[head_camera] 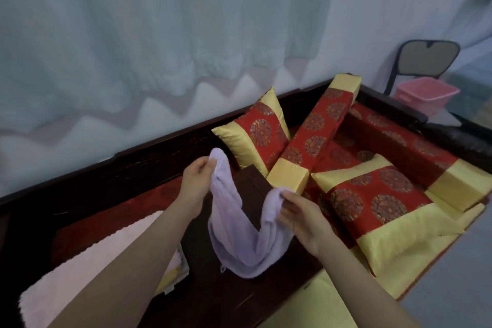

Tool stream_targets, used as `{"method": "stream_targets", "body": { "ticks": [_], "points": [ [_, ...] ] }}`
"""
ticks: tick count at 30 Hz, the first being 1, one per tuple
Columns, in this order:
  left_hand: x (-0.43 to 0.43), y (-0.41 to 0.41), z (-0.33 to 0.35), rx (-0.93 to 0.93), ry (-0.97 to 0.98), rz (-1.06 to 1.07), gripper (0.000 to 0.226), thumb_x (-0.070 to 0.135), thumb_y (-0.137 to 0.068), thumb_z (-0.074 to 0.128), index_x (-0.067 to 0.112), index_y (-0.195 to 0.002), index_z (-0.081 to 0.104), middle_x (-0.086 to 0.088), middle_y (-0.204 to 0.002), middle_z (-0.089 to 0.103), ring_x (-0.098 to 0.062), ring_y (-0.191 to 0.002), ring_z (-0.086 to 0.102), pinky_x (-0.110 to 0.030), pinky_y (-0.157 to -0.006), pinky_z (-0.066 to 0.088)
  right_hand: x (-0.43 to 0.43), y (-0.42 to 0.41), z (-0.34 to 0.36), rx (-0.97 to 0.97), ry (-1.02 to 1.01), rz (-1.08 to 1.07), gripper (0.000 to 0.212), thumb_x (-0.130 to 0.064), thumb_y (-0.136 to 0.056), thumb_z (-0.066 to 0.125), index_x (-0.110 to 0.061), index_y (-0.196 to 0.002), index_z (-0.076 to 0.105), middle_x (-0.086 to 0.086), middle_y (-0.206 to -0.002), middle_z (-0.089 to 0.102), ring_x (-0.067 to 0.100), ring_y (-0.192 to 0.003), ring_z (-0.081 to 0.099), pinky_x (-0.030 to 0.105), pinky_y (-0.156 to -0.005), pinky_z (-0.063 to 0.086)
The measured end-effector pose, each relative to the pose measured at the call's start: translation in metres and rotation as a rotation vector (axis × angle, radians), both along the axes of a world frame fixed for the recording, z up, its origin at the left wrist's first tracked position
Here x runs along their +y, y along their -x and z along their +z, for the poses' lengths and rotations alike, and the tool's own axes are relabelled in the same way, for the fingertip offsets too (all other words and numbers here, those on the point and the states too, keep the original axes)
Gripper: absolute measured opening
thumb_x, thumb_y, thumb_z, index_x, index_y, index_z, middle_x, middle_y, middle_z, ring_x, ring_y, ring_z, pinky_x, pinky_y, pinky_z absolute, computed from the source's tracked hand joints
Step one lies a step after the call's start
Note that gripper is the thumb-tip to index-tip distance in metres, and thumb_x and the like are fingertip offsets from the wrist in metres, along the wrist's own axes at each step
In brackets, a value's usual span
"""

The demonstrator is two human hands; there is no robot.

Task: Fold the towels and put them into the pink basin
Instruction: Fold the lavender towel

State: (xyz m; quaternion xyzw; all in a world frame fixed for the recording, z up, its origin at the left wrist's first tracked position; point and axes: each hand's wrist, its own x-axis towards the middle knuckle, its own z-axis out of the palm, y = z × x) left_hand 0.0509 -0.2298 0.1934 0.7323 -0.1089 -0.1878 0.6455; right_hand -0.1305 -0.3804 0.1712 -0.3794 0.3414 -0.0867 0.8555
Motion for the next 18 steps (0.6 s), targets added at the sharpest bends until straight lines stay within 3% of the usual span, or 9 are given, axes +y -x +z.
{"method": "stream_targets", "body": {
  "ticks": [2,4,7,10,12,14,16,18],
  "points": [
    [0.006,0.001,0.001,-0.011,0.043,0.052,0.016,0.031,-0.093,0.053,0.025,-0.090,0.068,-0.014,-0.099,0.068,-0.023,-0.090,0.061,-0.042,-0.081,0.050,0.002,-0.002,0.020,-0.168,0.192,0.090,0.028,0.007,-0.086,0.056,-0.006,-0.106,0.068,0.007,-0.089,0.072,0.014,-0.085,0.068,0.023,-0.078,0.055],
    [0.016,-0.006,0.010,-0.073,0.127,0.230,0.017,0.028,-0.094,0.051,0.026,-0.084,0.064,-0.006,-0.088,0.065,-0.017,-0.083,0.058,-0.036,-0.077,0.048,0.007,-0.013,0.031,-0.199,0.649,0.107,0.046,0.022,-0.078,0.052,-0.013,-0.103,0.069,0.004,-0.092,0.073,0.009,-0.087,0.069,0.018,-0.077,0.053],
    [0.042,-0.033,0.030,-0.205,0.185,0.560,0.017,0.022,-0.096,0.048,0.012,-0.088,0.060,-0.002,-0.078,0.055,-0.011,-0.073,0.049,-0.028,-0.075,0.042,0.002,-0.024,0.048,-0.195,1.277,0.022,0.040,0.014,-0.076,0.060,-0.017,-0.099,0.072,-0.006,-0.094,0.072,0.003,-0.087,0.066,0.017,-0.080,0.051],
    [0.074,-0.068,0.041,-0.202,0.097,0.680,0.025,0.024,-0.095,0.048,0.003,-0.102,0.060,-0.009,-0.091,0.056,-0.017,-0.086,0.051,-0.035,-0.084,0.047,-0.018,-0.026,0.065,-0.258,1.600,-0.042,0.023,0.002,-0.072,0.072,-0.015,-0.086,0.074,-0.007,-0.086,0.068,0.001,-0.083,0.062,0.015,-0.076,0.048],
    [0.089,-0.080,0.043,-0.064,0.113,0.614,0.018,0.024,-0.094,0.049,0.010,-0.091,0.061,-0.008,-0.090,0.060,-0.020,-0.090,0.055,-0.038,-0.087,0.049,-0.023,-0.029,0.079,-0.228,1.720,0.020,0.010,-0.013,-0.071,0.079,-0.019,-0.077,0.073,-0.009,-0.082,0.059,0.002,-0.083,0.054,0.009,-0.070,0.039],
    [0.091,-0.071,0.044,0.036,0.149,0.474,0.019,0.015,-0.095,0.047,0.014,-0.079,0.059,-0.007,-0.081,0.061,-0.023,-0.084,0.058,-0.033,-0.078,0.050,-0.023,-0.032,0.091,-0.192,1.775,0.132,0.011,-0.030,-0.075,0.076,-0.022,-0.072,0.069,-0.007,-0.086,0.056,0.003,-0.089,0.050,0.014,-0.072,0.040],
    [0.084,-0.057,0.039,0.028,0.132,0.338,0.020,0.010,-0.095,0.044,0.012,-0.085,0.060,-0.006,-0.083,0.063,-0.019,-0.078,0.060,-0.030,-0.075,0.048,-0.016,-0.032,0.103,-0.271,1.568,0.411,0.015,-0.027,-0.082,0.071,-0.014,-0.076,0.066,-0.001,-0.086,0.063,0.009,-0.082,0.057,0.030,-0.074,0.049],
    [0.080,-0.050,0.033,-0.094,0.059,0.351,0.020,0.013,-0.096,0.043,0.006,-0.100,0.061,-0.010,-0.093,0.064,-0.019,-0.085,0.059,-0.031,-0.081,0.047,-0.007,-0.032,0.114,-0.375,1.238,0.748,0.008,-0.011,-0.087,0.066,-0.004,-0.085,0.063,0.003,-0.075,0.064,0.014,-0.068,0.059,0.030,-0.065,0.050]
  ]
}}
